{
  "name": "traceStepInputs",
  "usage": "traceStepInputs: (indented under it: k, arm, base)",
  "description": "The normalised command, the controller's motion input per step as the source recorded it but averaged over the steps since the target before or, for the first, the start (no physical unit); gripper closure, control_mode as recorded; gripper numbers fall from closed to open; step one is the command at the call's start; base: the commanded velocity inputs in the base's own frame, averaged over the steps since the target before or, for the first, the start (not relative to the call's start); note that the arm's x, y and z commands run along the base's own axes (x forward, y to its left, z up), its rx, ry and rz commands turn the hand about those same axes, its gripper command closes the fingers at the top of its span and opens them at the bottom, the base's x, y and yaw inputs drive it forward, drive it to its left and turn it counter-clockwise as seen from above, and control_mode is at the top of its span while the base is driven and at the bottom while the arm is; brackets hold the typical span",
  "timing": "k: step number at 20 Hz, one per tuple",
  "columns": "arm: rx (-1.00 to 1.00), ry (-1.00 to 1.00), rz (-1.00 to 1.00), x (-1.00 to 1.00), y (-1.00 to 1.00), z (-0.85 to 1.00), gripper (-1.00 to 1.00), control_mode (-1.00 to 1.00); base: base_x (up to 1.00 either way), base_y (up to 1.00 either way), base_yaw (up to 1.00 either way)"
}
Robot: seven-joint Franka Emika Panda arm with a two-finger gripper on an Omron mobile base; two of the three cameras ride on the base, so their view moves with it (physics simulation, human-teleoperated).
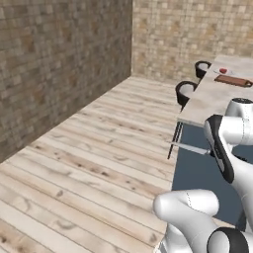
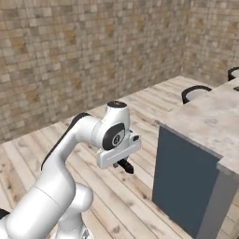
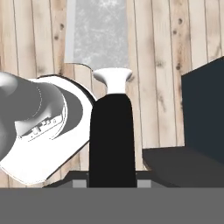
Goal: Pick up the knife from the drawer and place it on the cutting board. Then place the meat from the plate to the cutting board.
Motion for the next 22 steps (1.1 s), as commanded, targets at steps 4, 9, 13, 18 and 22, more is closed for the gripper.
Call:
traceStepInputs:
  k: [4, 9, 13, 18, 22]
  arm:
    - [0.00, 0.00, 0.00, 0.00, 0.00, 0.00, 1.00, 1.00]
    - [0.00, 0.00, 0.00, 0.00, 0.00, 0.00, 1.00, 1.00]
    - [0.00, 0.00, 0.00, 0.00, 0.00, 0.00, 1.00, 1.00]
    - [0.00, 0.00, 0.00, 0.00, 0.00, 0.00, 1.00, 1.00]
    - [0.00, 0.00, 0.00, 0.00, 0.00, 0.00, 1.00, 1.00]
  base:
    - [0.74, 0.52, -0.37]
    - [0.73, 0.50, -0.37]
    - [0.74, 0.52, -0.37]
    - [0.73, 0.47, -0.36]
    - [0.69, 0.39, -0.35]
